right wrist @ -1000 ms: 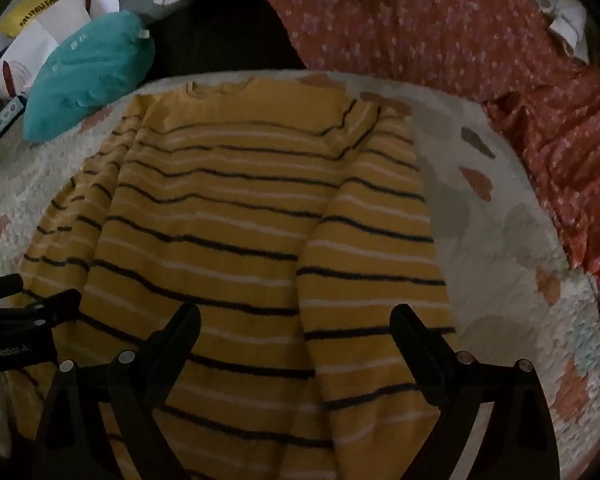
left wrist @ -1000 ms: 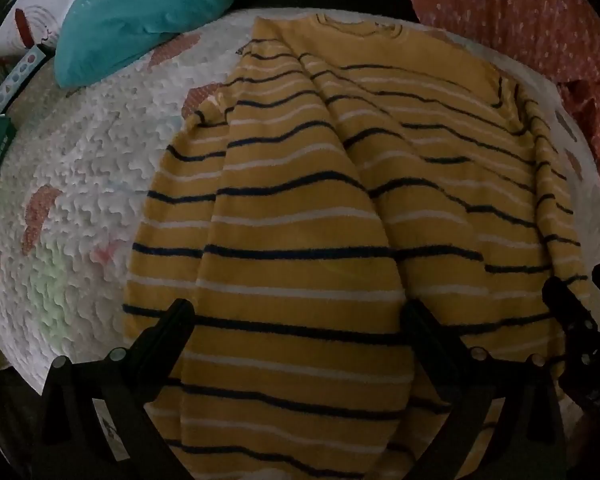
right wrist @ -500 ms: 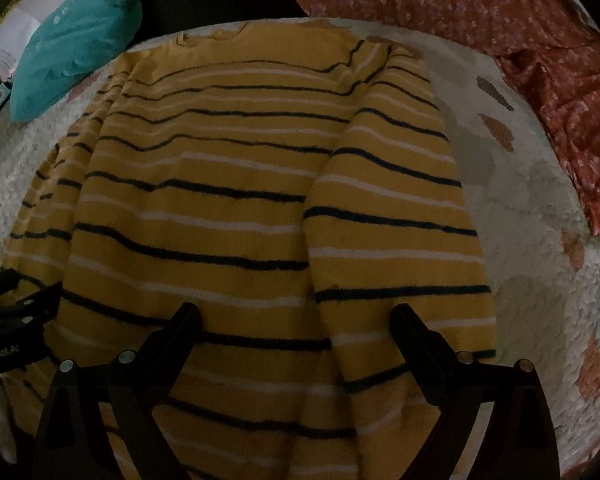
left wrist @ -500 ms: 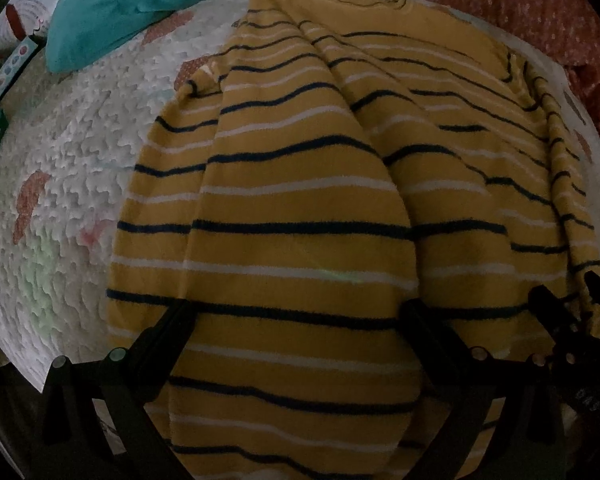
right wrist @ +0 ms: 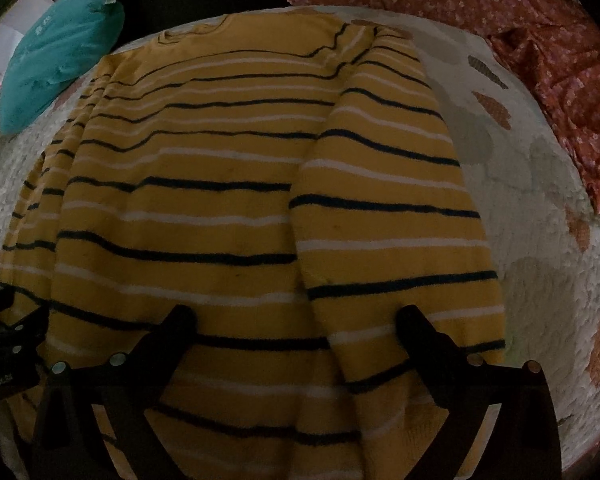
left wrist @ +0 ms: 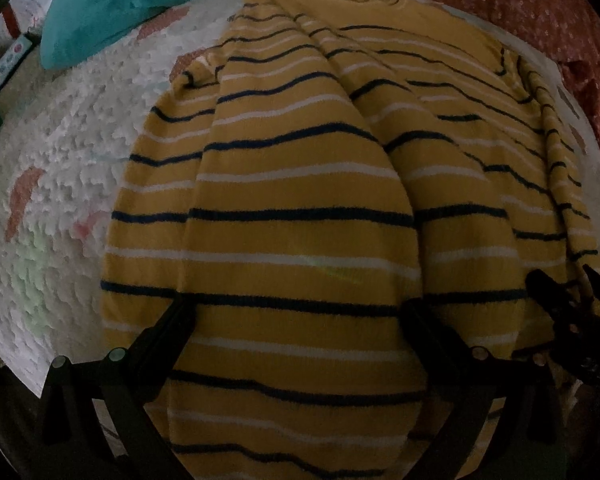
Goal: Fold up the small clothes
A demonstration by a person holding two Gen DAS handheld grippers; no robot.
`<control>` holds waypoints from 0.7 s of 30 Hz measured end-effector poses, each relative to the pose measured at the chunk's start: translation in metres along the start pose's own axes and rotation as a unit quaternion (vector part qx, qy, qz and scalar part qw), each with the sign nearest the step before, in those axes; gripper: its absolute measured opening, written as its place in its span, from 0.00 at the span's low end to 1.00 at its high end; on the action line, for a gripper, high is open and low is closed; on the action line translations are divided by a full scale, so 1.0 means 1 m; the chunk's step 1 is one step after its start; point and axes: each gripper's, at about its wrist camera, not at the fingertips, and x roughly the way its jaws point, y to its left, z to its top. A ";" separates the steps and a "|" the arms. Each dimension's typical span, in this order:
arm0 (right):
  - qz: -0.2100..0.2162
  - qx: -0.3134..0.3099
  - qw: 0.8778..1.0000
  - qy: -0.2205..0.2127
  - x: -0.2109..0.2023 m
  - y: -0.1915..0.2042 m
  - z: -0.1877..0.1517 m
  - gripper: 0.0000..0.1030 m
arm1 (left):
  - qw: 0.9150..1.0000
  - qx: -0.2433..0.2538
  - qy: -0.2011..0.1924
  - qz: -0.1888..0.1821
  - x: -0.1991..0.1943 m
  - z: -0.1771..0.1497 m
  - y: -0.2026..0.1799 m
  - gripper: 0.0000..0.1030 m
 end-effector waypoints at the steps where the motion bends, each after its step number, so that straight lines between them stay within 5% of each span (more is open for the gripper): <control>1: 0.001 0.002 1.000 0.000 0.000 0.000 0.000 1.00 | 1.000 0.000 0.002 -0.002 0.000 0.000 0.000 1.00; 21: -0.007 0.005 1.000 -0.013 0.002 -0.001 -0.004 1.00 | 1.000 0.005 0.017 -0.009 0.002 0.006 0.007 1.00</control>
